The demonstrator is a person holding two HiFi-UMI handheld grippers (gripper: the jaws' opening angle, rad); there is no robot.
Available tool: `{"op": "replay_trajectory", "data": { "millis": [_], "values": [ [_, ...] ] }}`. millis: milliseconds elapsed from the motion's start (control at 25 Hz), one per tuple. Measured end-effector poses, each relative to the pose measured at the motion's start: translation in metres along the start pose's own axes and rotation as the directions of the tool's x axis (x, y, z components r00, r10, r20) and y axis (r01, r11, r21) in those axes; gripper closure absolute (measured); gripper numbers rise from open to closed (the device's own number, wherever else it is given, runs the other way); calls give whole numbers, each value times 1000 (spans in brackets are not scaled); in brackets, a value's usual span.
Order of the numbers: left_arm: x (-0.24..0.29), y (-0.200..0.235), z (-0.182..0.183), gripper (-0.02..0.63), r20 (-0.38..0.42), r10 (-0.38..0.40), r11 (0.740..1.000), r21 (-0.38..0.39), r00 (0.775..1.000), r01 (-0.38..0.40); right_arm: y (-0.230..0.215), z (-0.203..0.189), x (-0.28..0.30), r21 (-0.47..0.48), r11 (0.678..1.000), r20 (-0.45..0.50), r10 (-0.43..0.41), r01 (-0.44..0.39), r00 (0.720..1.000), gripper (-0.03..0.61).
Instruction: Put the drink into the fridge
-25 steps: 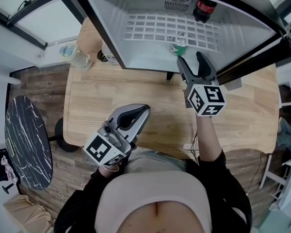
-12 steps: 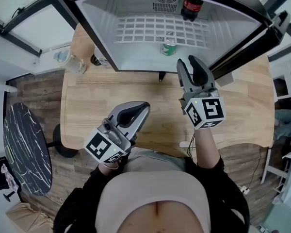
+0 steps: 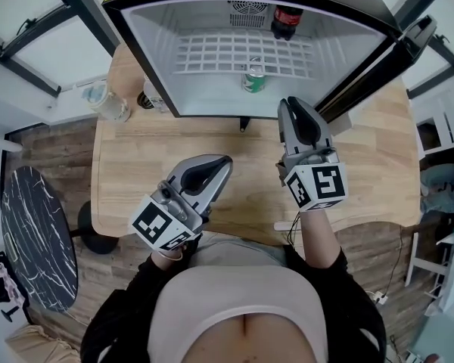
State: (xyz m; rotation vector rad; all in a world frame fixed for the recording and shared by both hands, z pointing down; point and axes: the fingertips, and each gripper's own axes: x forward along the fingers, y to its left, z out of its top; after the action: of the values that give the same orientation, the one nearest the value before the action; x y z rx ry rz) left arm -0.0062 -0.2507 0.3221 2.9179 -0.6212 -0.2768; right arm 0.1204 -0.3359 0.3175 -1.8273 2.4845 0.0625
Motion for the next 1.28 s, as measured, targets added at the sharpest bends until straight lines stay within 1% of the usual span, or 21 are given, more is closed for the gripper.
{"op": "replay_trajectory", "data": {
  "millis": [280,520,640,800,960,1120,1280],
  "values": [
    [-1,-10,4,606,6,-15,1000,9,1000,15,22,16,-18,-13,999,23,44,-44,999,534],
    [-1,-20,9,606,0,-15,999,45,1000,15,26,26,-44,55,998,66,18,-22,998,543],
    [-1,-29,8,606,-9,-12,998,56,1000,12,27,27,-58,57,998,65,22,-26,998,543],
    [-2,-49,8,606,-11,-9,998,62,1000,10,27,34,-81,54,998,70,29,-33,997,545],
    [-5,-74,9,606,-9,7,997,77,1000,-6,29,43,-108,13,999,72,46,-47,996,545],
    [-9,-98,11,606,0,28,995,94,1000,-28,27,56,-138,32,998,94,51,-54,994,544],
    [-18,-131,7,606,1,37,994,106,999,-37,38,57,-172,22,996,91,79,-82,993,545]
  ]
}}
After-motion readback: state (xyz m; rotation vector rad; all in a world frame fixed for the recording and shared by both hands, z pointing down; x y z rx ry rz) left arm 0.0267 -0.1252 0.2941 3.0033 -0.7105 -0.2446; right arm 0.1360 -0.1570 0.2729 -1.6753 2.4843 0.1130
